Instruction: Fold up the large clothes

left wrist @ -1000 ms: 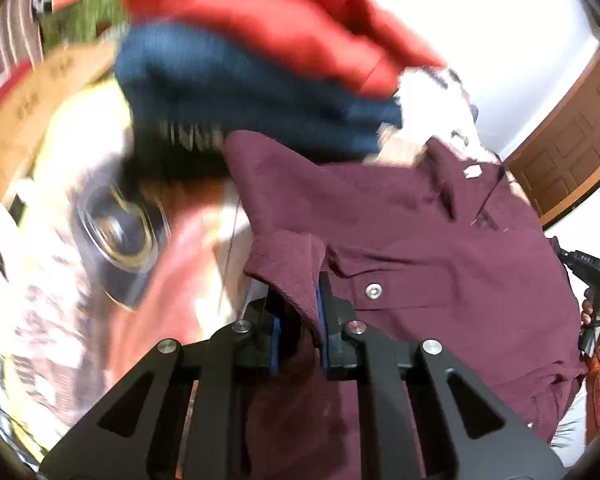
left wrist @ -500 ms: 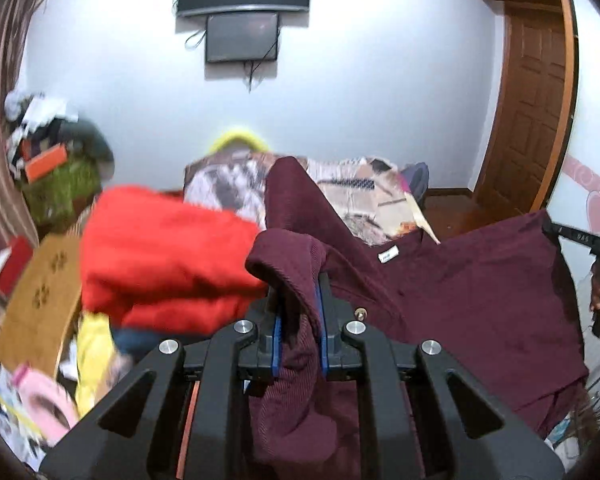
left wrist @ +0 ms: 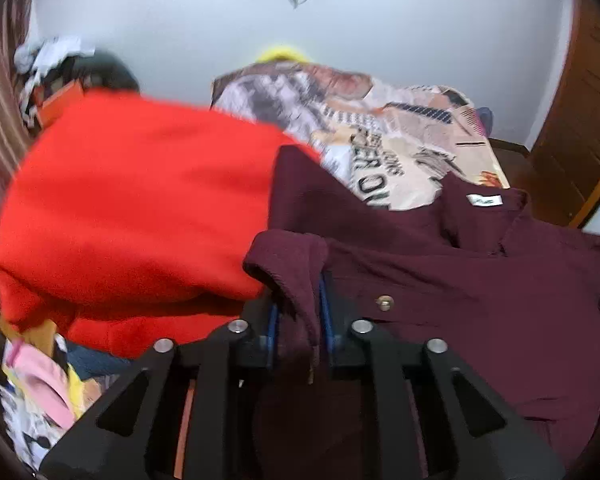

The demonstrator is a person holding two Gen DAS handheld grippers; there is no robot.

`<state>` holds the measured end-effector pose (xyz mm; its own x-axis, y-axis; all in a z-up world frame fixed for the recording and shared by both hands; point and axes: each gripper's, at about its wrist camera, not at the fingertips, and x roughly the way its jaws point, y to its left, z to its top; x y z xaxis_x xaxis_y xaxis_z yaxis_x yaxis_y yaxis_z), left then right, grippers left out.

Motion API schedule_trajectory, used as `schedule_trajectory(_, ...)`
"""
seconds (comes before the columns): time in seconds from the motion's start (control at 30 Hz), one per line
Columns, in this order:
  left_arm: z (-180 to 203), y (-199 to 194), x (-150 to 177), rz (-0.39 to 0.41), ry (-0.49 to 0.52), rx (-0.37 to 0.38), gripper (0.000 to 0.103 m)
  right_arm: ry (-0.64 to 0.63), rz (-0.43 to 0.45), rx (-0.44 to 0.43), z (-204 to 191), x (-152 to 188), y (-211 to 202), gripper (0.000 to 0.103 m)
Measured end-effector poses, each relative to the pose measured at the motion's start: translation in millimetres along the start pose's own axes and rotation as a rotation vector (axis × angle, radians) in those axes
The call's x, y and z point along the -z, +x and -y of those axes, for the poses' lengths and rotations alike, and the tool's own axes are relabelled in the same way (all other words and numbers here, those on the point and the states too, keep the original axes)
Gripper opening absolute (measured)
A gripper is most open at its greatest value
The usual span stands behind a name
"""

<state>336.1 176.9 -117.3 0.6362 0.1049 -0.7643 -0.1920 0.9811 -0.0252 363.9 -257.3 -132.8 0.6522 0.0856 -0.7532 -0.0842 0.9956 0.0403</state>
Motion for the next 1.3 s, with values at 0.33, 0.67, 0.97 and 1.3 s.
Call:
schedule_trajectory(0.33, -9, -39, 13, 0.004, -0.026, 0.034, 0.049, -0.040, 0.030, -0.057, 4, 15, -56, 0.038)
schedule_trajectory(0.67, -16, -94, 51, 0.062, 0.035, -0.005, 0.063, -0.111, 0.179, -0.094, -12, 51, -135, 0.083)
schedule_trajectory(0.97, -24, -105, 111, -0.003, 0.071, -0.005, 0.071, -0.068, 0.110, -0.111, -17, 102, -135, 0.083)
schedule_trajectory(1.3, -35, -79, 189, -0.156, -0.011, -0.007, 0.071, 0.023, 0.008, -0.136, -14, 159, -134, 0.083)
